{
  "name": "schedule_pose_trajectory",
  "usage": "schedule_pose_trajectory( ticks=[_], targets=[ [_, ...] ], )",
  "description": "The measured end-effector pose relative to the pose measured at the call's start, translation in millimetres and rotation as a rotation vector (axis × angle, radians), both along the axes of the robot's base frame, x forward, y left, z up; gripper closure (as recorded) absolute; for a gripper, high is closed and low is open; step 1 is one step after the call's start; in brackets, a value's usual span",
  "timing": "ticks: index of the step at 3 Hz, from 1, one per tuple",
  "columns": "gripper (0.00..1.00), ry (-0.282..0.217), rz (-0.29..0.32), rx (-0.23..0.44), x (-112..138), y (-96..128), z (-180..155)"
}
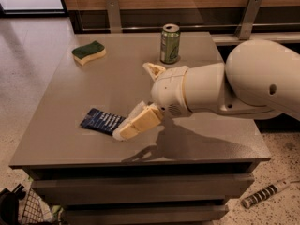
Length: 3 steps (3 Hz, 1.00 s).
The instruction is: Move rxbar blueberry near sponge
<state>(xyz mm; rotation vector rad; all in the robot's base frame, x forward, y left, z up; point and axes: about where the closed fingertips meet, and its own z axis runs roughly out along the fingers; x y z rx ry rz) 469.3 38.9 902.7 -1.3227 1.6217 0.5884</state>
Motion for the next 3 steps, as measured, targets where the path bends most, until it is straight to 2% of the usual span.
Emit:
schedule_pose_trajectory(
  ticks=[1,3],
  targets=[
    [0.0,0.045,0.024,0.02,10,25,-35],
    [0.0,0.104,0.059,0.061,7,51,-76]
  ],
)
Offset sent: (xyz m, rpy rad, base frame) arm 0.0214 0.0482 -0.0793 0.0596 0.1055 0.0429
